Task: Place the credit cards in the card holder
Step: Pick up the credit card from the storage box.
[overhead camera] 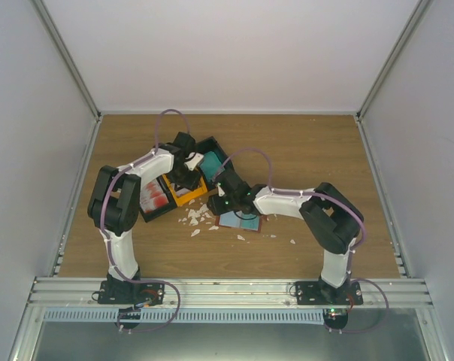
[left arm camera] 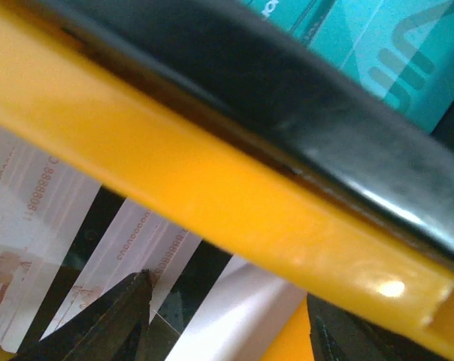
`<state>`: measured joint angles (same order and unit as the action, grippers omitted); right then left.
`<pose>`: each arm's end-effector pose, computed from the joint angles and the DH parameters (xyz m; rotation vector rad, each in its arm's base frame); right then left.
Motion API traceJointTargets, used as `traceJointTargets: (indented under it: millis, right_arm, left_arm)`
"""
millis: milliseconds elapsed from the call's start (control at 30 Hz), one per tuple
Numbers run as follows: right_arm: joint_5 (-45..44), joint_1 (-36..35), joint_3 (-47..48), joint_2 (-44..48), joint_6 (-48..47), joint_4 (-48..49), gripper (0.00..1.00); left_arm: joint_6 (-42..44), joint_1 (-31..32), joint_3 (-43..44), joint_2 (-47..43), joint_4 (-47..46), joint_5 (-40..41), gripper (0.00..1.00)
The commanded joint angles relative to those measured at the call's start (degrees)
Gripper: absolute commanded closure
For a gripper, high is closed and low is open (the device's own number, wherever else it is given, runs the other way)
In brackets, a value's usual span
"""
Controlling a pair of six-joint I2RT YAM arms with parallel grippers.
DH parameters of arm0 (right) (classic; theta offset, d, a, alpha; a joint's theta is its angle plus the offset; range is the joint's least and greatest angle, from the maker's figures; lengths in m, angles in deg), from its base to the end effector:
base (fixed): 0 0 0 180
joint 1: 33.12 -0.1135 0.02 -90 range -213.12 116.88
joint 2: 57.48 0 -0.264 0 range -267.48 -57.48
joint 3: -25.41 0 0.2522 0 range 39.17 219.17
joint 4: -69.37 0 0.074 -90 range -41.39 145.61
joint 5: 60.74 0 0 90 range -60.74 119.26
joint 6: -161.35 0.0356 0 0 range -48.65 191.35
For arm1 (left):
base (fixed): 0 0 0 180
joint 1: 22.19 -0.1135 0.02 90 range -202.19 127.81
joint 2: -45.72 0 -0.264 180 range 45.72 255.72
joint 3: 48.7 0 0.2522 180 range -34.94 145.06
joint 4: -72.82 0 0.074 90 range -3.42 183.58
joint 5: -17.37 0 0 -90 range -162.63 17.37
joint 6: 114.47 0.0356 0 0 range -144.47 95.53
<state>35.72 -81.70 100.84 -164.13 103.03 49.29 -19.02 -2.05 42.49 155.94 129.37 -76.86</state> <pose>0.2482 0.2874 0.1504 -0.4342 2.5713 0.7026 0.3530 -0.1322 0.1729 0.6549 2.8226 -0.1530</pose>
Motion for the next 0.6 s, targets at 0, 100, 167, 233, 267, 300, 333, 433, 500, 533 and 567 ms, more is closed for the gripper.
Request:
traceJointTargets:
  millis: [0, 100, 167, 233, 267, 300, 333, 433, 500, 533, 567]
  right_arm:
    - [-1.7, -0.6, 2.7, -2.3, -1.2, 0.0, 0.56]
    - [-2.5, -0.6, 3.7, -3.4, -1.1, -0.2, 0.56]
    - [-3.0, -0.6, 4.1, -3.8, -0.9, -0.2, 0.56]
    - [-3.3, -0.6, 4.2, -4.1, -0.9, -0.2, 0.56]
    - [-3.5, -0.6, 4.2, -4.1, -0.9, -0.3, 0.56]
    - [-3.7, -0.6, 4.3, -4.1, -0.9, -0.5, 0.56]
    - [-3.9, -0.6, 4.3, -4.0, -1.0, -0.5, 0.56]
    - [-4.5, -0.6, 4.7, -4.2, -0.9, -0.8, 0.56]
    - [-5.0, -0.6, 5.2, -4.4, -0.8, -1.3, 0.56]
    - [-5.2, -0.6, 5.5, -4.7, -0.8, -1.6, 0.56]
    - [-5.5, -0.6, 5.8, -4.9, -0.8, -1.9, 0.56]
  left_arm:
    - [0.1, 0.0, -1.2, 0.8, -0.4, 0.3, 0.4]
    - [0.0, -0.1, -1.1, 1.3, -0.5, 0.9, 0.36]
    - [0.1, -0.1, -0.8, 1.9, -0.6, 0.9, 0.35]
    - [0.2, -0.1, -0.8, 2.2, -0.6, 0.1, 0.35]
    - [0.3, -0.1, -0.8, 2.3, -0.5, -0.6, 0.37]
    - [0.1, -0.2, -0.8, 2.3, -0.2, -1.1, 0.38]
    - [-0.1, -0.1, -0.9, 2.2, 0.1, -1.7, 0.42]
    - [-0.7, -0.1, -1.7, 1.0, 0.8, -3.8, 0.49]
    - [-1.2, -0.1, -2.4, 0.1, 1.2, -5.1, 0.51]
    - [-1.4, -0.2, -2.7, -0.2, 1.3, -5.7, 0.52]
    - [-1.5, -0.2, -3.1, -0.3, 1.5, -6.1, 0.53]
